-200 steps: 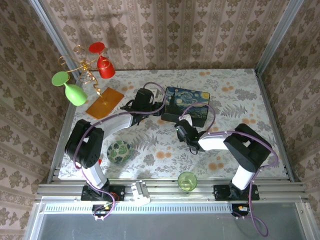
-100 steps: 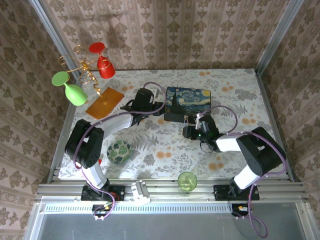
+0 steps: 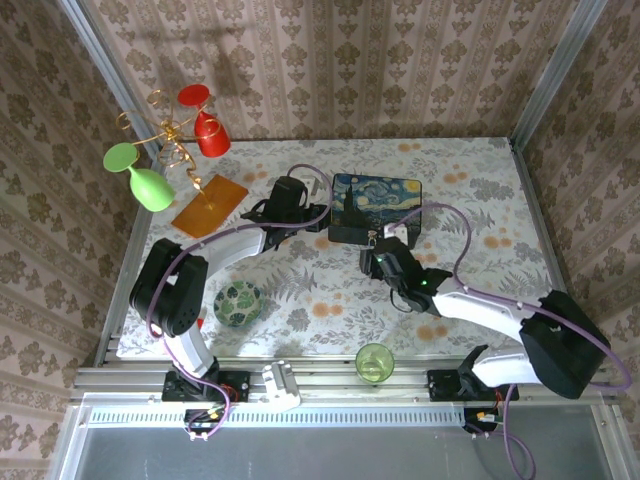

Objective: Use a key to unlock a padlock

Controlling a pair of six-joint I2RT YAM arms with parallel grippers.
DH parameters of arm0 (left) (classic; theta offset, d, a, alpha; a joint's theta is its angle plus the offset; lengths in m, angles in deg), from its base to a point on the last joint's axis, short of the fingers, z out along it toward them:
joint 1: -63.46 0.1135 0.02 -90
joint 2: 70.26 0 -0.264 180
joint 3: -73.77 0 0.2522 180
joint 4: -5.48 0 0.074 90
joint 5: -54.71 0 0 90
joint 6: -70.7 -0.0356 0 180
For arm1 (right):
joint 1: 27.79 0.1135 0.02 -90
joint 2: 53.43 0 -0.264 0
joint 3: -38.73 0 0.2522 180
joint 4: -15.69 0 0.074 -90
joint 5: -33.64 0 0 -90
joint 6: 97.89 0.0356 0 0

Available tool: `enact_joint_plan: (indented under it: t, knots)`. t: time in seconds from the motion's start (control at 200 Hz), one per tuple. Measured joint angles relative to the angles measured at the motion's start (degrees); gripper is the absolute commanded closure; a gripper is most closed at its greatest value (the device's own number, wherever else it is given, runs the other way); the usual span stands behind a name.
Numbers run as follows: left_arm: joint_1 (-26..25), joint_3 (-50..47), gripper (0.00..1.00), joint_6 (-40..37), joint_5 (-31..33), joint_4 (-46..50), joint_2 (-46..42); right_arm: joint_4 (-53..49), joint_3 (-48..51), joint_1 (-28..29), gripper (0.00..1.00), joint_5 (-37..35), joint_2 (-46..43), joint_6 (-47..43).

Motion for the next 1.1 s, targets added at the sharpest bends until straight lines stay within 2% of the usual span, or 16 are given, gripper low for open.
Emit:
enact_joint_plan:
  t: [0.095,0.23,0.63,0.84,0.955,1.1]
  knots:
    - [0.0,0.0,0.5,0.0,-0.04,0.02,0.0,-1.84,-2.71,2.08,0.4,-4.17,5.88,-0.02]
    - [-0.02,0.0,0.5,0.0,-0.09,0.0,0.0,-2.73,-3.06,2.38,0.42,-6.4,10.88,-0.04]
    - [-0.33,-0.92,0.5,0.7,-1.53,-1.36,0.22,-3.85,-9.99,2.38,0.48,-8.22,21.59,-1.14]
    - [-0.33,-1.14,0.5,1.29,-1.95,-1.51,0.63,-3.58,-9.7,2.32,0.62,-8.24,23.1,-1.57]
    - [-0.31,-1.14,0.5,1.53,-2.29,-1.92,1.09,-2.64,-9.7,2.32,0.85,-8.81,23.58,-1.55]
    - [-0.33,-1.14,0.5,1.81,-2.62,-2.19,1.57,1.66,-6.64,1.92,0.87,-7.41,20.59,-2.23]
